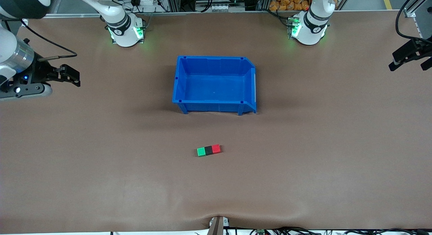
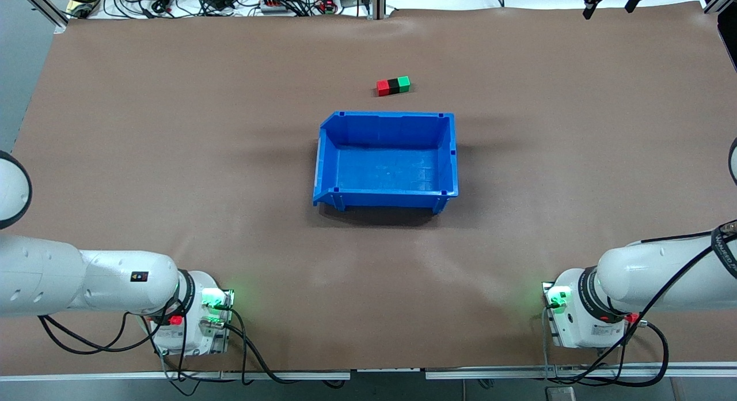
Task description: Attach green and red cubes to black cube
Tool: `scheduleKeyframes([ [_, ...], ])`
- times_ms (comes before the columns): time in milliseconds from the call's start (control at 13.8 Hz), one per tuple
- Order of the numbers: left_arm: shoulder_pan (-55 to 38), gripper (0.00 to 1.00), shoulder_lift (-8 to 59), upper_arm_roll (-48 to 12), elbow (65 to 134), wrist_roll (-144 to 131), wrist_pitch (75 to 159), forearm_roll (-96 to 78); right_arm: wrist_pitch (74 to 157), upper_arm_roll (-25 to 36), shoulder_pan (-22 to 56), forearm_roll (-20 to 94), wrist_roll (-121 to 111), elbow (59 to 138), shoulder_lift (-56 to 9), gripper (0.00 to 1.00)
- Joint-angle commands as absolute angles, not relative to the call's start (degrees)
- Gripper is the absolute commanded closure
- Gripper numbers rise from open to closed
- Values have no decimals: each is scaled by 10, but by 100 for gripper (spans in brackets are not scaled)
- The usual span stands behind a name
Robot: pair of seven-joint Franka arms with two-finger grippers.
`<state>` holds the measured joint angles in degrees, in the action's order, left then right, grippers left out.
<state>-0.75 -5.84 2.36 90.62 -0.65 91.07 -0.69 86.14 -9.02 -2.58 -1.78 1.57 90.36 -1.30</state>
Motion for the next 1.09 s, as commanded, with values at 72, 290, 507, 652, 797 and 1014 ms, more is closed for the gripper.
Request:
scheduleKeyframes([
  [72, 4, 0, -33, 20, 878, -5, 911, 4, 829, -51, 7, -18, 52, 883, -4, 0],
  [290, 5, 0, -25, 20, 863, -1, 905, 3, 824, -20, 11, -18, 20, 876, -4, 0],
  [507, 7, 0, -18, 20, 862, -1, 906, -4, 824, 5, 10, -15, -34, 875, -4, 0],
  [652, 8, 0, -16, 25, 863, 0, 905, -4, 821, 8, 6, -10, -45, 874, -4, 0],
  [797, 5, 0, -15, 25, 862, 0, 890, -2, 820, 7, 6, -8, -44, 875, -3, 0],
  [1014, -1, 0, -15, 23, 863, -2, 882, 3, 820, 6, 7, 22, -44, 875, -2, 0],
])
